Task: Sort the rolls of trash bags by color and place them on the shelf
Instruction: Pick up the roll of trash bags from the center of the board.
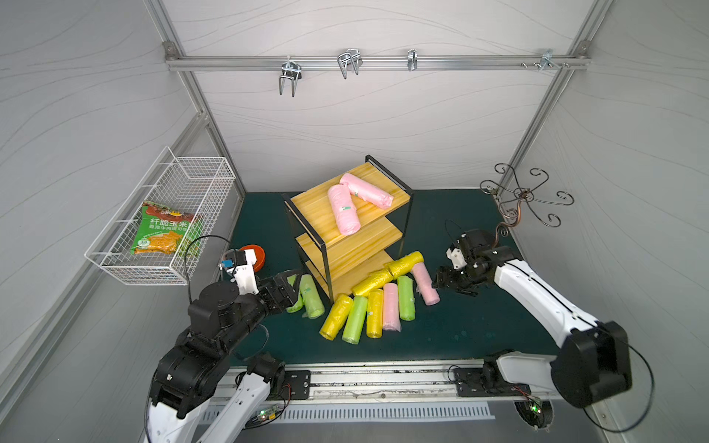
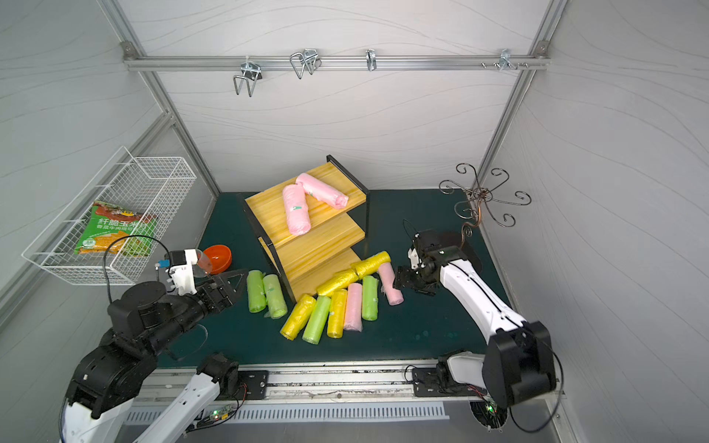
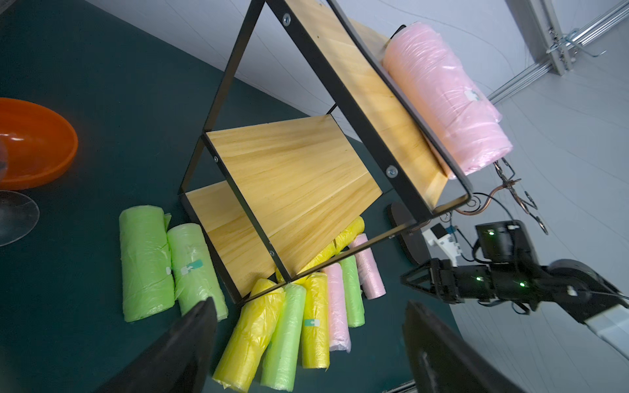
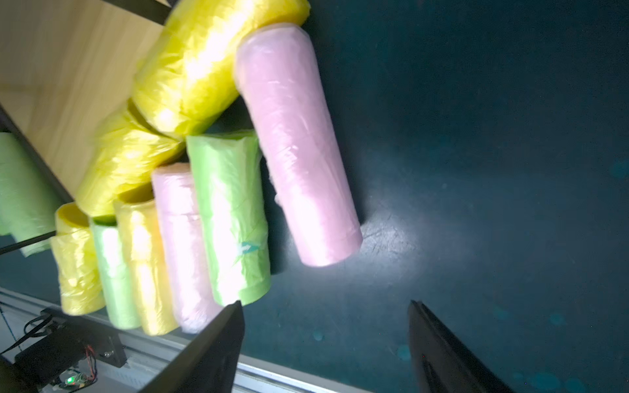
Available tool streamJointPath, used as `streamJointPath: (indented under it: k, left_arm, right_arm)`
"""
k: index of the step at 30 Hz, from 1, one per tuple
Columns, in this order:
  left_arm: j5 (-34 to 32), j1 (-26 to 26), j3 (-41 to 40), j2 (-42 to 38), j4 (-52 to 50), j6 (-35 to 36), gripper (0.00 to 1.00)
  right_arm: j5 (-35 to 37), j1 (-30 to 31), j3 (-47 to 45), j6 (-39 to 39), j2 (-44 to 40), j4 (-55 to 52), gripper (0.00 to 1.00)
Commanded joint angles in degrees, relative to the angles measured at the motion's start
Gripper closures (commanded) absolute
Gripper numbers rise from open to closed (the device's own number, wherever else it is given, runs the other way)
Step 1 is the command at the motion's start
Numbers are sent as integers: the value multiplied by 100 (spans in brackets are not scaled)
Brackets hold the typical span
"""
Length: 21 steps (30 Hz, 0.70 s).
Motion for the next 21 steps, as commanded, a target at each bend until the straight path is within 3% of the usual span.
streamJointPath:
  k: [1, 6, 7, 21]
  left_arm:
    - [111, -6, 13, -108, 11, -202, 9]
    - [184, 0, 44, 41, -304, -573, 6]
    - [253, -3, 60, 90, -347, -634, 1]
    - [663, -7, 105, 135, -582, -893, 1]
  right_arm:
    - [-51, -26, 28, -39, 437, 508, 21]
    - [-247, -13, -10, -28, 1037, 1026, 21]
    - [-255, -8, 0, -45, 1122, 1059, 21]
    - [167, 634, -351, 130, 1597, 1372, 26]
